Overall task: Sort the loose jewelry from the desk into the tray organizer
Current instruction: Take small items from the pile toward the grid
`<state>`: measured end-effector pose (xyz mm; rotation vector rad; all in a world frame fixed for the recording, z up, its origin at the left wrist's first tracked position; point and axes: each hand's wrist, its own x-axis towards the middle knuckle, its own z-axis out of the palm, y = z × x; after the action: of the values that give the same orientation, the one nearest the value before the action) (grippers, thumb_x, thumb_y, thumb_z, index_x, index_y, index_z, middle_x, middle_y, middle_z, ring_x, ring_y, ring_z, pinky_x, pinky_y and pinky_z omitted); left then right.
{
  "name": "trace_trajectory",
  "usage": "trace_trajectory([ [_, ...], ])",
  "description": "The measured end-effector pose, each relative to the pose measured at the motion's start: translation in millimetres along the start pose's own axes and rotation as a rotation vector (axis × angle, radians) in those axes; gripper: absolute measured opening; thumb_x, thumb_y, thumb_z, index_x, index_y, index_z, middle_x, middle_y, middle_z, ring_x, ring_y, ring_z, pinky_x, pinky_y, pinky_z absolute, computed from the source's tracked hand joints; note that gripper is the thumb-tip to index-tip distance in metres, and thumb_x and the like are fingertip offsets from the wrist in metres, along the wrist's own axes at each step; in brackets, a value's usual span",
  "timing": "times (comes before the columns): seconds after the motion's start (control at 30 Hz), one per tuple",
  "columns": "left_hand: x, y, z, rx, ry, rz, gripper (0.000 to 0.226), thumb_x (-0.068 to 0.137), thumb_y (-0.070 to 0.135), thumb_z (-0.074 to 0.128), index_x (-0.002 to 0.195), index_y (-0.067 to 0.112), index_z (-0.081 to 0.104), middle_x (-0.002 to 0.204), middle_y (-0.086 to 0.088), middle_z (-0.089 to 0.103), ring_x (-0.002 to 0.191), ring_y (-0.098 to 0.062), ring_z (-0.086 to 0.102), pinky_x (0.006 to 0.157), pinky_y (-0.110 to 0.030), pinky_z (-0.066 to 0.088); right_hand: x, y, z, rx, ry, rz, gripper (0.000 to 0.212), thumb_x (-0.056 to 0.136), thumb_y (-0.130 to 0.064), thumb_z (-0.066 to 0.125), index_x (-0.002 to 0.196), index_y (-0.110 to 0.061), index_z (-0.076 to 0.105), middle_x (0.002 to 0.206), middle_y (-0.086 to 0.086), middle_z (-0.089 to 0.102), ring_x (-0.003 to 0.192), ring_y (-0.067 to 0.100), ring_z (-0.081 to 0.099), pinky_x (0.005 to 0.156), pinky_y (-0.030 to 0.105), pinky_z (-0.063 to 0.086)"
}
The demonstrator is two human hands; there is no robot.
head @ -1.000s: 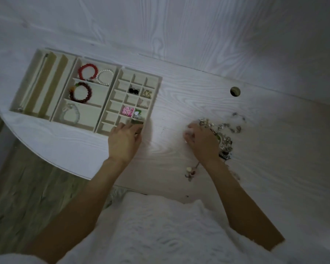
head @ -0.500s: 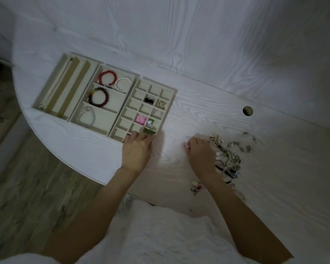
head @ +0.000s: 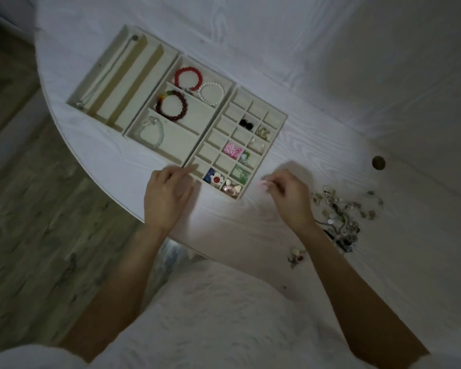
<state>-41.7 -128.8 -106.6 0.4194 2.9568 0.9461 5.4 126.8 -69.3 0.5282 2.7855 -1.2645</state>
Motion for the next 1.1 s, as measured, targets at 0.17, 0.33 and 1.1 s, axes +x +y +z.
trace_trajectory([
  [0.17,8,-1,1,-0.004,0.018,-0.024,0.022,0.087,0.017,0.066,0.108,0.011,0.068,0.099,-0.009,0.063,0.084,-0.027,0.052,0.076,-0.029,0.039,33,-55,30,-0.097,-0.052,-0.16,0.004,0.086,-0.011,0.065,0.089,-0.012,0.062,0.092,0.003,0.063,0.079,0.015,0.06,0.07,0.029,0.052],
  [0.33,11,0,2,-0.006,0.027,-0.067,0.018,0.087,0.017,0.067,0.103,0.008,0.068,0.095,-0.009,0.062,0.083,-0.026,0.052,0.072,-0.024,0.033,42,-64,50,-0.271,-0.096,-0.244,0.011,0.085,-0.014,0.067,0.095,-0.012,0.063,0.102,0.003,0.061,0.086,0.017,0.06,0.073,0.036,0.054],
  [1.1,64,27,10,0.096,-0.141,0.16,0.013,0.077,0.022,0.076,0.09,0.017,0.073,0.088,-0.008,0.061,0.08,-0.029,0.055,0.068,-0.038,0.046,55,-57,60,-0.532,-0.086,-0.289,0.014,0.086,-0.02,0.064,0.093,-0.012,0.073,0.099,0.008,0.063,0.1,0.027,0.053,0.077,0.037,0.049],
])
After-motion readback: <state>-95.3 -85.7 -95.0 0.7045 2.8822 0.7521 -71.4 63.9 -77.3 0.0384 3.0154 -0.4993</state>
